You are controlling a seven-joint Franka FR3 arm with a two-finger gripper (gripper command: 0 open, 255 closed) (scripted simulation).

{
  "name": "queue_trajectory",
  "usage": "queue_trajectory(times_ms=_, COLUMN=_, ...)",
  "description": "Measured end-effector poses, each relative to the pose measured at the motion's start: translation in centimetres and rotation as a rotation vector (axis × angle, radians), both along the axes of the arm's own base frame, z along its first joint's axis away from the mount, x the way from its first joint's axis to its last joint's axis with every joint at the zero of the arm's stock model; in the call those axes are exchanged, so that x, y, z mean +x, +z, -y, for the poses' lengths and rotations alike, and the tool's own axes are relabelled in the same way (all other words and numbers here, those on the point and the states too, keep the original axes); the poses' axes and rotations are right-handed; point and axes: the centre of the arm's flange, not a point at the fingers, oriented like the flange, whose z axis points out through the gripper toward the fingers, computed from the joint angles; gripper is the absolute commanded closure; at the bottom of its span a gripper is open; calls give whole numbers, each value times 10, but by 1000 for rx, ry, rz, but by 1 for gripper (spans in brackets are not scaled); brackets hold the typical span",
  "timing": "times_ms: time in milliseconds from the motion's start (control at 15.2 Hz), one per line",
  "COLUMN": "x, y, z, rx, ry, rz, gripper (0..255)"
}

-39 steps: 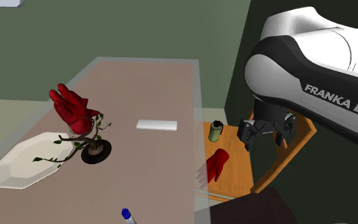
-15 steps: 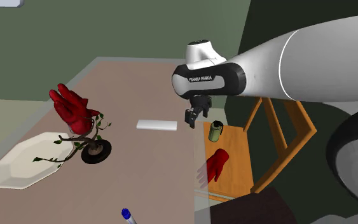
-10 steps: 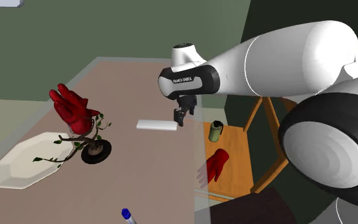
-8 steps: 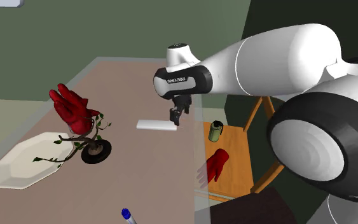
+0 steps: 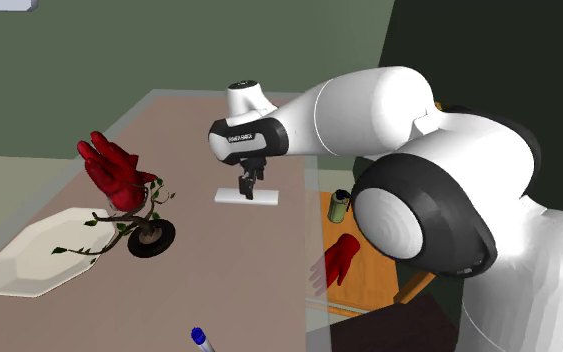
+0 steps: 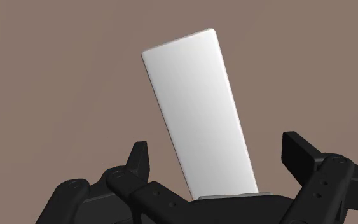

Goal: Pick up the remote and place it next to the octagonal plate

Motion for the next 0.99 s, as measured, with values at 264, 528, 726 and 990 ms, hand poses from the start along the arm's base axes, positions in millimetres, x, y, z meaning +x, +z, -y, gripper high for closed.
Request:
queue_trajectory(times_ms=264, x=9, y=-14, z=-21, rx=9, ry=57, rz=8, gripper=0)
queue_trajectory(times_ms=528, x=10, y=-35, z=-21, rx=9, ry=61, rz=9, gripper=0)
queue_trajectory(times_ms=726, x=10, y=-42, z=-21, rx=9, ry=61, rz=9, gripper=0)
queue_trajectory(times_ms=990, x=10, y=-43, z=-21, rx=9, ry=61, rz=9, gripper=0)
